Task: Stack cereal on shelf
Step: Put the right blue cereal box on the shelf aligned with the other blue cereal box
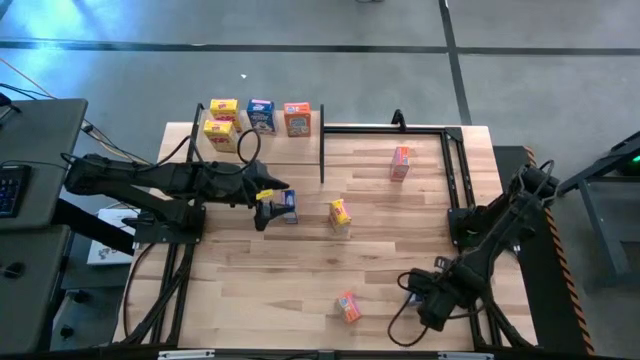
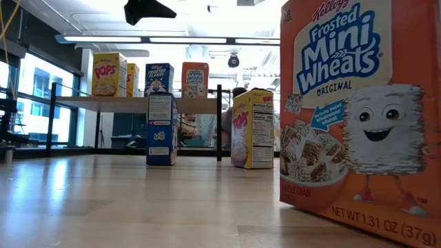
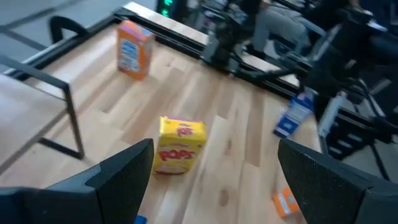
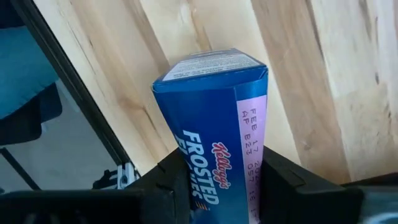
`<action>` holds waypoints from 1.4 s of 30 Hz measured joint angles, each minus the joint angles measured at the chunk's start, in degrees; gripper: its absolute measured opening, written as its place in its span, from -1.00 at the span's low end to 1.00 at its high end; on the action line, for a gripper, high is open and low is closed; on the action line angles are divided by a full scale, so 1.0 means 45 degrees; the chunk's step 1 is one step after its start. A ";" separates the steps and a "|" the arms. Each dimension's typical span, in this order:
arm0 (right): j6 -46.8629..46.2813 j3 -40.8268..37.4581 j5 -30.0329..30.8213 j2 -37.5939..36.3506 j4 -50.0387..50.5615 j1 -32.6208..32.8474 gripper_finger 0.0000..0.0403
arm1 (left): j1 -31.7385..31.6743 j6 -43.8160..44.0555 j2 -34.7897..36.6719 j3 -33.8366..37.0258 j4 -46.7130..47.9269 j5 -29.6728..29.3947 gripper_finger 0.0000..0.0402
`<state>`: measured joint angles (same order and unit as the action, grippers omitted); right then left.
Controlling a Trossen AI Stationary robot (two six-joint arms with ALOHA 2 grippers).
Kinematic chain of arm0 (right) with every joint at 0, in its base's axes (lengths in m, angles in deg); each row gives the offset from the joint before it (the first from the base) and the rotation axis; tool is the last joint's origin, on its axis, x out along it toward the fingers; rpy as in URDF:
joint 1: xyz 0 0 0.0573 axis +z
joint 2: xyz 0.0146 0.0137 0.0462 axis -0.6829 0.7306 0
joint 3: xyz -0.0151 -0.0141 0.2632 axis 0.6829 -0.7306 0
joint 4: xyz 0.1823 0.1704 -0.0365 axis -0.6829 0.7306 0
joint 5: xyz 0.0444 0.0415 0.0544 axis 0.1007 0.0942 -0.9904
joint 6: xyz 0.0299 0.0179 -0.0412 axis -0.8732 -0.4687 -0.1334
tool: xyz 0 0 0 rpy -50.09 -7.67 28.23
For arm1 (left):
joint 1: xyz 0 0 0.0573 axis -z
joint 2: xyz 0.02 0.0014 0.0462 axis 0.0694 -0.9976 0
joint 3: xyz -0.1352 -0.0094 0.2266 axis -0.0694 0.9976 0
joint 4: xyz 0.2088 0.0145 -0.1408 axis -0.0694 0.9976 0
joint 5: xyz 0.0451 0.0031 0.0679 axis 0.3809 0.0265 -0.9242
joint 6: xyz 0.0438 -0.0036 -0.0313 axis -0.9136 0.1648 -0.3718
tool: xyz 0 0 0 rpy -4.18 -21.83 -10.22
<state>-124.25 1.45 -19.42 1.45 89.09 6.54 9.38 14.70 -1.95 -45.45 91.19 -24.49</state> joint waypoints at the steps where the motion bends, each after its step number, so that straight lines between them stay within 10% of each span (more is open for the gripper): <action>1: 0.0139 0.0000 0.0000 0.0000 -0.0005 -0.0128 -0.39 | -0.0118 -0.0141 -0.0005 0.0000 0.0000 0.0211 0.67; 14: 0.1190 0.0264 0.0490 -0.1025 0.0295 -0.1926 -0.39 | -0.0521 -0.0977 0.0000 0.0000 -0.0796 0.0396 0.67; 42: 0.8174 0.6566 0.2437 -0.1171 0.2231 -0.8017 -0.39 | -0.0487 -0.1529 -0.0208 0.0000 -0.0646 0.1495 0.67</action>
<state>-87.47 31.00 -8.45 -3.82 99.13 -29.54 7.18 7.82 -2.88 -45.45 88.28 -17.76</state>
